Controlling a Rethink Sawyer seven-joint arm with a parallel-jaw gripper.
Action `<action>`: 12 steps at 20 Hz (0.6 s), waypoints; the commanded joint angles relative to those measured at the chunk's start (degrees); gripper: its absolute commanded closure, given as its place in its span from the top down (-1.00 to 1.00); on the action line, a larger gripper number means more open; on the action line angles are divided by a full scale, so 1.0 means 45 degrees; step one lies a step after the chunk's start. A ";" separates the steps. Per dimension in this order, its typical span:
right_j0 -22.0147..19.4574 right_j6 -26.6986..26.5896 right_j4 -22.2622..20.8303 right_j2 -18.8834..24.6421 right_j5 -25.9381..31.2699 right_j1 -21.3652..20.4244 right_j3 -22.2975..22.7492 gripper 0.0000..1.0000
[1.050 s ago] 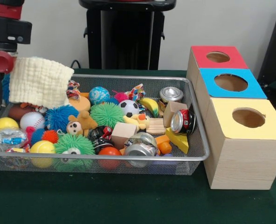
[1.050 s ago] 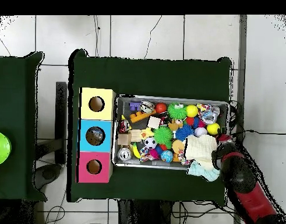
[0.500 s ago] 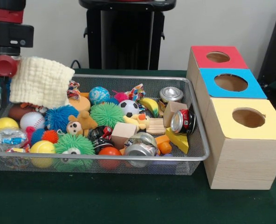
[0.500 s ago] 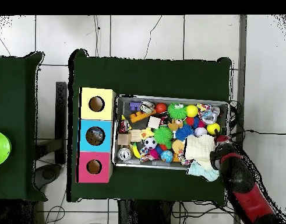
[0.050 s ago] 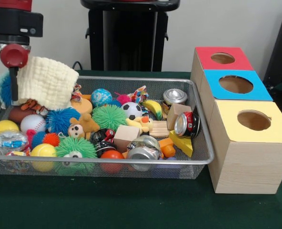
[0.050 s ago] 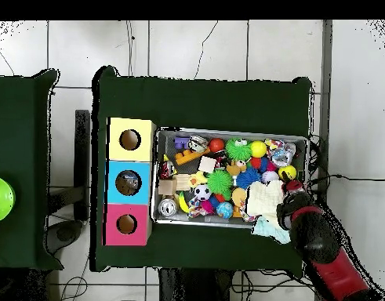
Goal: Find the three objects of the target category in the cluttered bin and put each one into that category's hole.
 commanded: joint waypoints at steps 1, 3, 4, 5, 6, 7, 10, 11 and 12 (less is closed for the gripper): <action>-0.0387 0.3663 -0.0158 0.1211 -0.1446 -0.0413 0.0313 1.00; -0.0503 0.3762 -0.0435 0.1308 -0.2082 -0.0235 0.0299 1.00; -0.0572 0.3796 -0.0493 0.1396 -0.2188 -0.0192 0.0315 1.00; -0.0654 0.3872 -0.0524 0.1528 -0.2280 -0.0192 0.0373 1.00; -0.0718 0.3873 -0.0541 0.1624 -0.2308 -0.0166 0.0376 1.00; -0.0839 0.3877 -0.0666 0.1767 -0.2486 -0.0030 0.0326 1.00; -0.1064 0.3721 -0.1118 0.1992 -0.3111 0.0403 -0.0018 1.00; -0.1130 0.3641 -0.1230 0.2052 -0.3208 0.0498 -0.0132 1.00; -0.1168 0.3564 -0.1266 0.2080 -0.3224 0.0521 -0.0200 1.00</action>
